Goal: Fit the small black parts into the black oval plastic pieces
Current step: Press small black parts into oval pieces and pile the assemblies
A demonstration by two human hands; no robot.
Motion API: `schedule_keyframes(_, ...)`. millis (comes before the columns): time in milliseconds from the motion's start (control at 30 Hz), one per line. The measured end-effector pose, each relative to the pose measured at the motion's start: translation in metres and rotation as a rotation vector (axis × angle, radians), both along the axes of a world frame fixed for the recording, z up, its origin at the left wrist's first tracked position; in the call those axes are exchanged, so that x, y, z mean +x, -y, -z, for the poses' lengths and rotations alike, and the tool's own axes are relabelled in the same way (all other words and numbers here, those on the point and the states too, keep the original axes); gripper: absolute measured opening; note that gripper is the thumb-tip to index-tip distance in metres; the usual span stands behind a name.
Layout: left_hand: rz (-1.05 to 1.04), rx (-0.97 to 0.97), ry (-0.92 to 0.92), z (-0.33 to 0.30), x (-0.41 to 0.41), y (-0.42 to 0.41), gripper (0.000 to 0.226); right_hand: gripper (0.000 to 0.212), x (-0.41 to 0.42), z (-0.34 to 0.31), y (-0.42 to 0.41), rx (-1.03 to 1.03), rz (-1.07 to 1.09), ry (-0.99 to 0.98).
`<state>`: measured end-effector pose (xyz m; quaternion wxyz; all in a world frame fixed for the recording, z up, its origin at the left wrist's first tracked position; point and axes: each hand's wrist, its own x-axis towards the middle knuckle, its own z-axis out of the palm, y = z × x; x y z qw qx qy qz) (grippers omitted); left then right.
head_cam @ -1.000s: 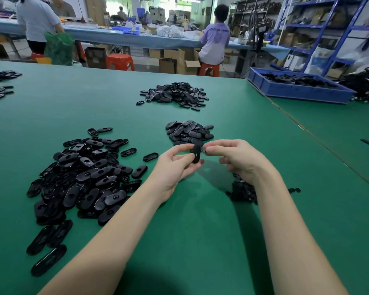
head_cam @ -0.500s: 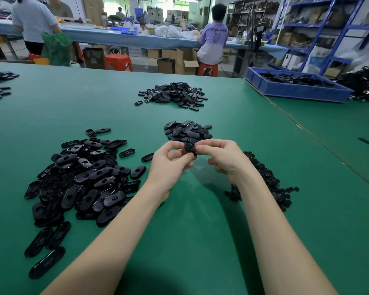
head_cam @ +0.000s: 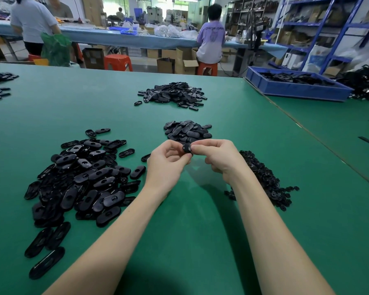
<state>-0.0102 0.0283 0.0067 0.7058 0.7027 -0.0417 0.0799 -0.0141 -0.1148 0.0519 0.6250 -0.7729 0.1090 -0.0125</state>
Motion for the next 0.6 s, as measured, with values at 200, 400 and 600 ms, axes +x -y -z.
schedule_keyframes(200, 0.006, 0.075, 0.028, 0.0, -0.002, 0.0, 0.018, 0.006, -0.001, 0.001, 0.005, -0.054, -0.01, -0.023)
schedule_keyframes(400, -0.004, 0.105, 0.042, -0.003, -0.006, 0.002, 0.021, 0.007, 0.0, 0.004, 0.008, 0.007, -0.008, -0.07)
schedule_keyframes(600, 0.151, -0.085, -0.085, -0.009, -0.004, -0.002, 0.013, 0.019, -0.001, 0.01, 0.012, -0.002, -0.052, -0.084)
